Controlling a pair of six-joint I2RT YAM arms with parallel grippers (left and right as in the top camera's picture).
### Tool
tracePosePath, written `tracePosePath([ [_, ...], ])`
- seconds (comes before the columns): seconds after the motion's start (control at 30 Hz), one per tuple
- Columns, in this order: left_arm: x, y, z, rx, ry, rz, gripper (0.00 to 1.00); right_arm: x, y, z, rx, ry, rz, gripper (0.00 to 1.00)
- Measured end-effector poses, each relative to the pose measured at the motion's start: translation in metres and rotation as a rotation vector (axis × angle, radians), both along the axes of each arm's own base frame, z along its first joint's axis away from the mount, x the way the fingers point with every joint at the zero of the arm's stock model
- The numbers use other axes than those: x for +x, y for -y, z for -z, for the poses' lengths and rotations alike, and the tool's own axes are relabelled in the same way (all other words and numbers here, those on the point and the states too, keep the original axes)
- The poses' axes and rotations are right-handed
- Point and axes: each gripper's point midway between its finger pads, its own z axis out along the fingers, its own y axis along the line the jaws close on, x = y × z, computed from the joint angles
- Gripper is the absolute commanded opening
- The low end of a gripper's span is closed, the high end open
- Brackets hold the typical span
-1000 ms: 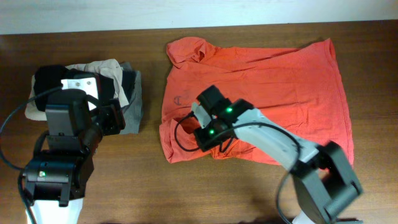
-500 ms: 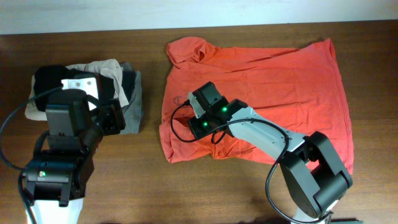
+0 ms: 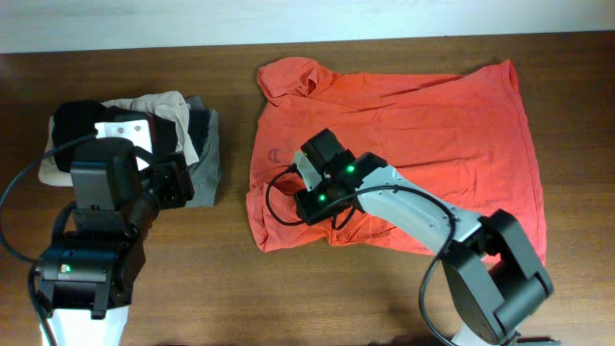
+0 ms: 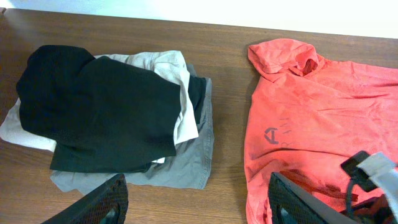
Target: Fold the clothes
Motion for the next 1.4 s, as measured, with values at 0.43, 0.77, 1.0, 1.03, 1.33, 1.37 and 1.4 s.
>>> tracePosePath([
  [0.43, 0.0, 0.0, -0.001, 0.0, 0.003, 0.0, 0.72, 0.022, -0.01, 0.053, -0.019, -0.034, 0.113, 0.14],
  [0.77, 0.001, 0.001, -0.001, -0.001, 0.005, 0.003, 0.8, 0.018, -0.007, 0.047, -0.027, -0.045, 0.082, 0.21],
  [1.0, -0.002, 0.038, -0.002, -0.016, 0.008, 0.271, 0.82, 0.024, 0.029, -0.068, -0.023, 0.151, 0.148, 0.56],
  [1.03, -0.004, 0.044, -0.002, -0.021, 0.008, 0.311, 0.82, 0.024, 0.039, -0.085, -0.019, 0.173, 0.178, 0.58],
  [1.33, -0.041, 0.091, 0.066, -0.136, -0.346, 0.555, 0.69, 0.01, 0.212, -0.126, -0.122, 0.021, 0.708, 0.69],
  [1.37, -0.043, 0.096, 0.075, -0.152, -0.391, 0.563, 0.68, 0.008, 0.218, -0.125, -0.122, 0.005, 0.732, 0.7],
  [1.4, -0.047, 0.101, 0.088, -0.178, -0.461, 0.56, 0.69, 0.005, 0.234, -0.123, -0.123, -0.033, 0.789, 0.73],
])
